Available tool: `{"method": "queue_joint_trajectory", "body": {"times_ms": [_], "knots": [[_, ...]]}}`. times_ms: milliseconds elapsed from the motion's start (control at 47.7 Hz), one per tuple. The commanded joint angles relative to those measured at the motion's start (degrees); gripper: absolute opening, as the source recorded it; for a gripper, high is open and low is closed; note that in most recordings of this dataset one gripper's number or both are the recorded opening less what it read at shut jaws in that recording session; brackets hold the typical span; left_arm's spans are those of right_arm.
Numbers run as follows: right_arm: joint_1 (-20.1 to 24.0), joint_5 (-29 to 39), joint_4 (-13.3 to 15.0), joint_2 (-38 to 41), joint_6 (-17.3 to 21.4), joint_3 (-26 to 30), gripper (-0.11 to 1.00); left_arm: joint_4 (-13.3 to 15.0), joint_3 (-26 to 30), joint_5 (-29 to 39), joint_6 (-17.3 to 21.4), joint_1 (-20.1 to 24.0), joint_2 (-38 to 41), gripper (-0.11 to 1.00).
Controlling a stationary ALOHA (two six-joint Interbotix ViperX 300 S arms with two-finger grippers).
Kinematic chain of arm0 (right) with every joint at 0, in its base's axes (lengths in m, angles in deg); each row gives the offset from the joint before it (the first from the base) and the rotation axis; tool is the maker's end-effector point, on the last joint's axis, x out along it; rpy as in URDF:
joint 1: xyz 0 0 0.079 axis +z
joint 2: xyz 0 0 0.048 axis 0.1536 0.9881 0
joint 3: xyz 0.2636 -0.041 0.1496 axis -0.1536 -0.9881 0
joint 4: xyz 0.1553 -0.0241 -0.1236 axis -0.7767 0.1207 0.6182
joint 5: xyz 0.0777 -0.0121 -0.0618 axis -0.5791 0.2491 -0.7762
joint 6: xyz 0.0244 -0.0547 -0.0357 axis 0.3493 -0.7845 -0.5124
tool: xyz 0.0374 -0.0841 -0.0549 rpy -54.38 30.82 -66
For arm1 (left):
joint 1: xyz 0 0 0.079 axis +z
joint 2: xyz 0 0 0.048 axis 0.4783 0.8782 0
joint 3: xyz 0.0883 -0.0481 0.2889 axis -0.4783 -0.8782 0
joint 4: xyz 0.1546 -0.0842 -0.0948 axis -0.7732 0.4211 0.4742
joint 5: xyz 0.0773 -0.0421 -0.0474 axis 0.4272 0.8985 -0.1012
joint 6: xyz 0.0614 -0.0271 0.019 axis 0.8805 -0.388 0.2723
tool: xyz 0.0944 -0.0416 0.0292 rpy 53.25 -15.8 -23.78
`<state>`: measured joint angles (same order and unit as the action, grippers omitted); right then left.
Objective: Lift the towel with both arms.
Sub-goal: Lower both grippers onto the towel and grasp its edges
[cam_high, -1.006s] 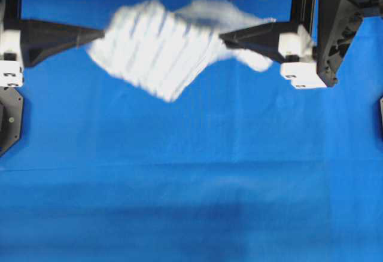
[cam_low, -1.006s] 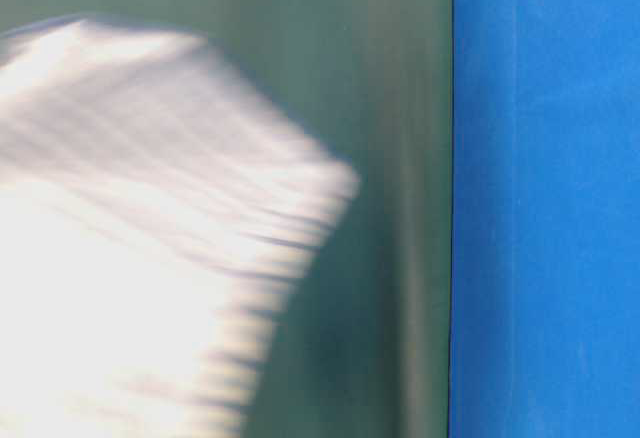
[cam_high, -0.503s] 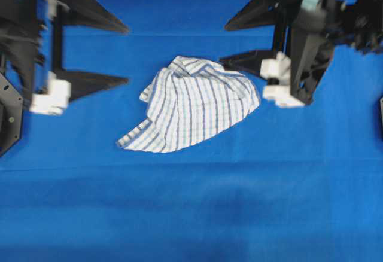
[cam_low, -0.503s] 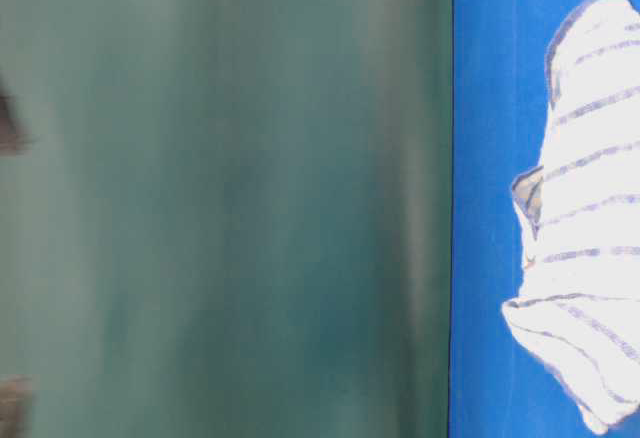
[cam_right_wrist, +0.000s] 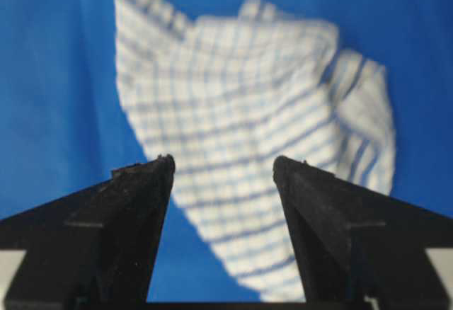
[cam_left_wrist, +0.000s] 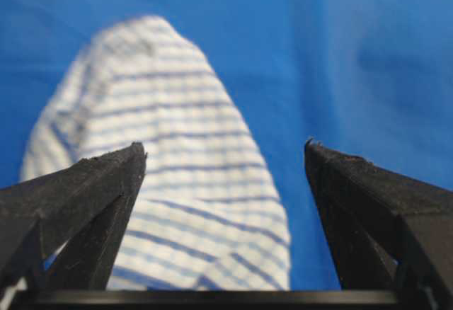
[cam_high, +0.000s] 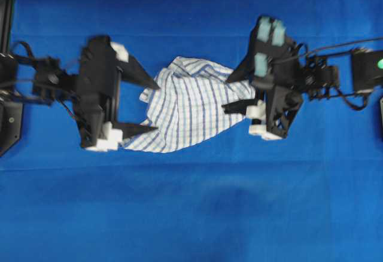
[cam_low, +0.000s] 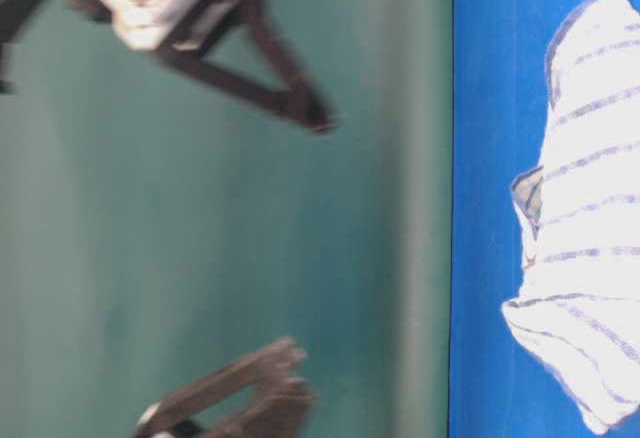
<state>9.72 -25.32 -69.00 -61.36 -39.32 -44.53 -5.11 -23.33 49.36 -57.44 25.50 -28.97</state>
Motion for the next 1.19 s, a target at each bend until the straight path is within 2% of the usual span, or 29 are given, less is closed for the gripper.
{"method": "queue_joint_trajectory", "body": {"times_ms": [0,251,482,733,964,1089,1173], "knots": [[0.9,-1.7,0.0,1.3,0.4,-0.4,0.62,0.1,-0.4,-2.9,-0.3,-1.4,2.5,0.89],[1.8,-5.9,-0.1,8.6,0.5,-2.7,0.62,0.2,-4.1,-10.0,-0.4,-1.9,12.0,0.89],[1.8,-10.5,-0.1,15.0,0.5,-3.8,0.62,0.3,-5.0,-15.9,-0.4,-2.1,20.7,0.89],[1.8,-13.7,0.0,20.0,0.5,-3.7,0.62,0.3,-4.7,-17.2,-1.8,-2.2,27.6,0.89],[1.5,-13.8,-0.1,21.2,0.5,-3.4,0.62,0.3,-4.6,-17.2,-2.0,-2.2,29.2,0.87],[1.1,-13.8,-0.1,21.2,0.5,-3.3,0.62,0.3,-4.7,-16.8,-2.0,-2.2,29.1,0.80],[0.7,-13.8,-0.1,21.2,0.5,-3.3,0.60,0.3,-4.7,-16.3,-2.0,-2.2,29.0,0.66]]}}
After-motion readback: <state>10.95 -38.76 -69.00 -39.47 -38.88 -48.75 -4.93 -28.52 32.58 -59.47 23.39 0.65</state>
